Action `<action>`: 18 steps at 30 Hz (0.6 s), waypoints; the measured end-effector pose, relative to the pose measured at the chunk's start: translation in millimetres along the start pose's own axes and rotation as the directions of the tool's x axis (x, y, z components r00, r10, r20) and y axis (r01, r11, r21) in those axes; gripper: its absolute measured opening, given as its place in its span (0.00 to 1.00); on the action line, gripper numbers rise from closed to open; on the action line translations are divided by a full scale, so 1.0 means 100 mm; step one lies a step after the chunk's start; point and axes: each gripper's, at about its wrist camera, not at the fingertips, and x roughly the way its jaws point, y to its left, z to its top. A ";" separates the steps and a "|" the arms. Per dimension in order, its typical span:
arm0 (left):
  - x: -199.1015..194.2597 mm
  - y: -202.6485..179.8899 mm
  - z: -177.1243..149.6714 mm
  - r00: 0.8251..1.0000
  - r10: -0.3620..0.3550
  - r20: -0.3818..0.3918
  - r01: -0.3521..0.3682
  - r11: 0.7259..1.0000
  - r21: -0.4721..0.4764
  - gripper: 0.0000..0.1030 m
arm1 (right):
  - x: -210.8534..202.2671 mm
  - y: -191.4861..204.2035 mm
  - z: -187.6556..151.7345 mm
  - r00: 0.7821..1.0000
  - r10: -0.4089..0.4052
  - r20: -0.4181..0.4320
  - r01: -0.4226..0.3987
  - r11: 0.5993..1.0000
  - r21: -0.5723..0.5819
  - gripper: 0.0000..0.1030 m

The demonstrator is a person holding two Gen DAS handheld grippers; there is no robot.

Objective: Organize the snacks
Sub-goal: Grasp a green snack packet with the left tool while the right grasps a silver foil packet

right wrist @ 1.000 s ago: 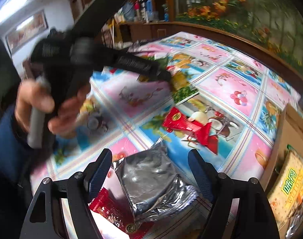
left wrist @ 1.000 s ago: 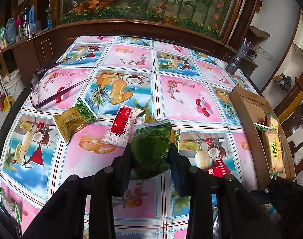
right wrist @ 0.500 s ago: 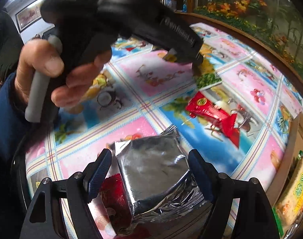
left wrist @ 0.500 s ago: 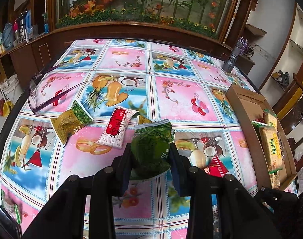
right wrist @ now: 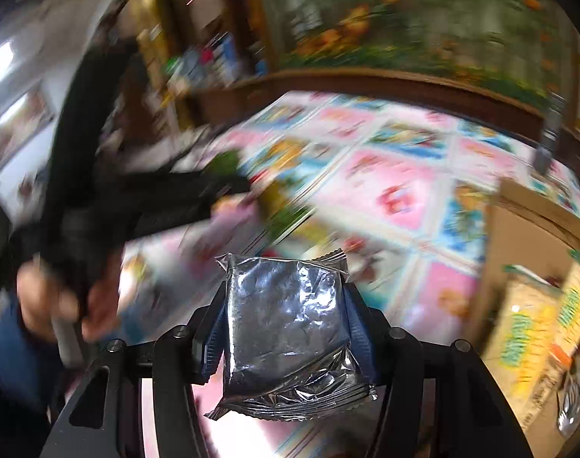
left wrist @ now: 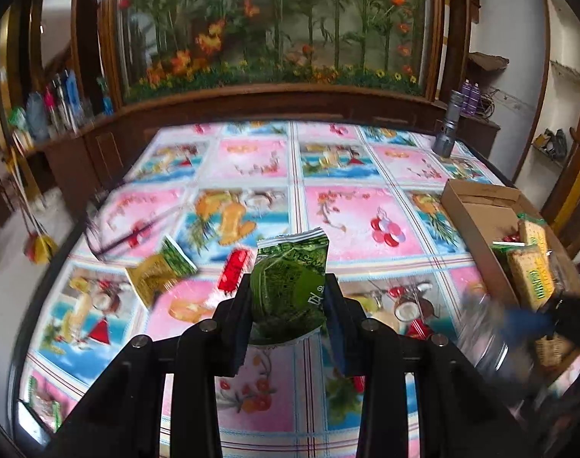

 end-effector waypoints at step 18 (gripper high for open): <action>-0.18 -0.36 -0.06 0.982 0.111 0.155 -0.133 0.981 0.141 0.33 | -0.34 -0.42 0.14 0.982 -0.073 0.175 0.034 0.977 0.211 0.59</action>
